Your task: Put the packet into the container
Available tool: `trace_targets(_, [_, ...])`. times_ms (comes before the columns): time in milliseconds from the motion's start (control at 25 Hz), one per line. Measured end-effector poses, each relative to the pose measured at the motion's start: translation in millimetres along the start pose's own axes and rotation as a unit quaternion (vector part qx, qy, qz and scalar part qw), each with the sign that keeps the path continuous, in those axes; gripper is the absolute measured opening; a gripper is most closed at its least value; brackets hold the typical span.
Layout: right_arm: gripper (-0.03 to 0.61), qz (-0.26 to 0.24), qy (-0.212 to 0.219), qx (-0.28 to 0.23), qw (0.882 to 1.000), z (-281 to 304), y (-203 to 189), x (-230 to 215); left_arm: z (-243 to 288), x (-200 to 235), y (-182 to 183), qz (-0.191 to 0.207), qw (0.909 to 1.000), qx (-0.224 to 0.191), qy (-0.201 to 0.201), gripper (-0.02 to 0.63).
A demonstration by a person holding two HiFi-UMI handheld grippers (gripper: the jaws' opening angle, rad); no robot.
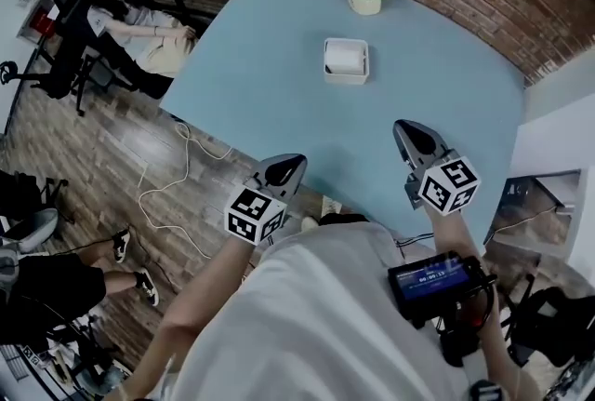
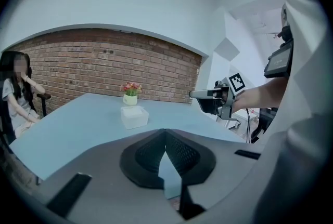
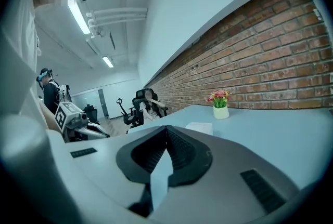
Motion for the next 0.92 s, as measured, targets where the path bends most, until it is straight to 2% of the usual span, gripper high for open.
trace_targets(200, [0.012, 0.024, -0.014, -0.017, 0.999, -21, -13, 6, 8, -9, 2, 0.008, 0.9998, 0.006, -0.016, 0.011])
trace_targets(440, [0.012, 0.002, -0.004, 0.008, 1.000, -24, -31, 21, 16, -13, 5, 0.012, 0.9996, 0.006, -0.023, 0.011])
trace_targets(920, [0.012, 0.002, 0.004, 0.004, 1.000, -21, -27, 22, 18, -15, 9, 0.017, 0.9995, 0.009, -0.025, 0.011])
Point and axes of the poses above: the fingertips, and each gripper's own axes: z forward along the fingers, x to its left, y out of its top, the point moved 5 cm from there along -z, backward along the fingers, and after that the axes turned 2 degrees about y, right-handed, at the moved point
